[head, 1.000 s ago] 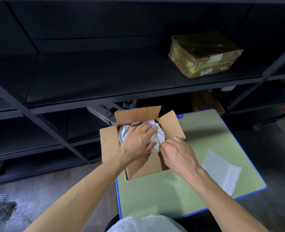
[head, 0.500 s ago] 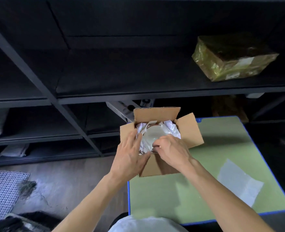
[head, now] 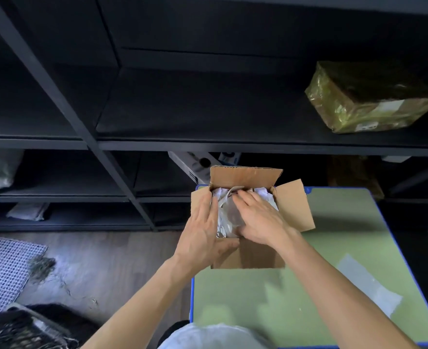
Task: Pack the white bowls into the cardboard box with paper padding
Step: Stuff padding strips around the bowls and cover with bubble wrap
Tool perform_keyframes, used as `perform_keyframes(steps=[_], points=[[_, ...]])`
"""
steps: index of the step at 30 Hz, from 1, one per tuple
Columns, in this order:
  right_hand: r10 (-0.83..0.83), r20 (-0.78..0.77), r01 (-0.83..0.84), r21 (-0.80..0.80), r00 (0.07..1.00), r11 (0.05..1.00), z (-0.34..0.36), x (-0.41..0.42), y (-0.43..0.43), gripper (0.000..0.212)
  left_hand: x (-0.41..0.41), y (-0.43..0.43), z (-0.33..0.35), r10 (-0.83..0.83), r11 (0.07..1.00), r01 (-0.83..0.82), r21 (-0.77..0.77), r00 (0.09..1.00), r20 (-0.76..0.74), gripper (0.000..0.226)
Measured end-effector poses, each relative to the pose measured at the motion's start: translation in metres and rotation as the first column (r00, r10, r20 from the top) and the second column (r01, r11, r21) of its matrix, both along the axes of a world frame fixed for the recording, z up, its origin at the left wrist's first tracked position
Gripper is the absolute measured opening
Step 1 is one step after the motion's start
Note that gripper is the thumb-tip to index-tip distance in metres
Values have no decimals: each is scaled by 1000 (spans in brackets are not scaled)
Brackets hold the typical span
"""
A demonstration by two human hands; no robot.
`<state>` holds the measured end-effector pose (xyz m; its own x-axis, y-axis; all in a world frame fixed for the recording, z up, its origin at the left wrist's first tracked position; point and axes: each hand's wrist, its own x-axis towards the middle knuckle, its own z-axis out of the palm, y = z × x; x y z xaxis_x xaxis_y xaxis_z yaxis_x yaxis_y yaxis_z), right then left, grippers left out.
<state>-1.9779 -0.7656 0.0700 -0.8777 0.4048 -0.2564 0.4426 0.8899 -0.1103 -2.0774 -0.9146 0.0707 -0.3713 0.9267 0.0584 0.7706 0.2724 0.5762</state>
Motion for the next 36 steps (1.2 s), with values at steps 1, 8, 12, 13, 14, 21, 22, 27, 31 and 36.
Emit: perform_keyframes(steps=[1, 8, 12, 13, 14, 21, 22, 27, 31, 36], points=[[0, 12, 0, -7, 1000, 1000, 0, 0, 1, 89, 0, 0, 1, 1, 1000, -1, 11, 1000, 3, 112], [-18, -36, 18, -6, 999, 1000, 0, -2, 2, 86, -1, 1, -2, -8, 1000, 7, -30, 1000, -29, 114], [-3, -49, 3, -3, 999, 1000, 1, 0, 6, 88, 0, 1, -4, -19, 1000, 19, -18, 1000, -24, 114], [-5, -51, 5, 5, 999, 1000, 2, -1, 8, 88, -1, 1, -5, -15, 1000, 15, -11, 1000, -20, 114], [-3, -51, 4, 15, 999, 1000, 3, -3, 9, 87, -1, 1, -6, -3, 1000, 2, -13, 1000, -18, 113], [2, -82, -2, 4, 997, 1000, 5, 4, 8, 87, -5, 7, -18, -22, 996, 1, -93, 975, -223, 119], [8, -78, -7, 12, 997, 1000, 5, 2, 8, 85, -5, 8, -19, -27, 993, -8, -116, 955, -296, 119], [58, -79, -55, 38, 995, 998, 3, 6, 5, 72, -4, 6, -17, -33, 987, -5, -163, 974, -226, 119], [45, -80, -43, 32, 996, 999, 5, 6, 5, 60, -5, 3, -8, -24, 991, 8, -136, 993, -116, 118], [64, -132, -64, 1, 989, 998, 3, 21, -3, 40, -4, 0, -3, -14, 995, 11, -96, 999, -35, 117]])
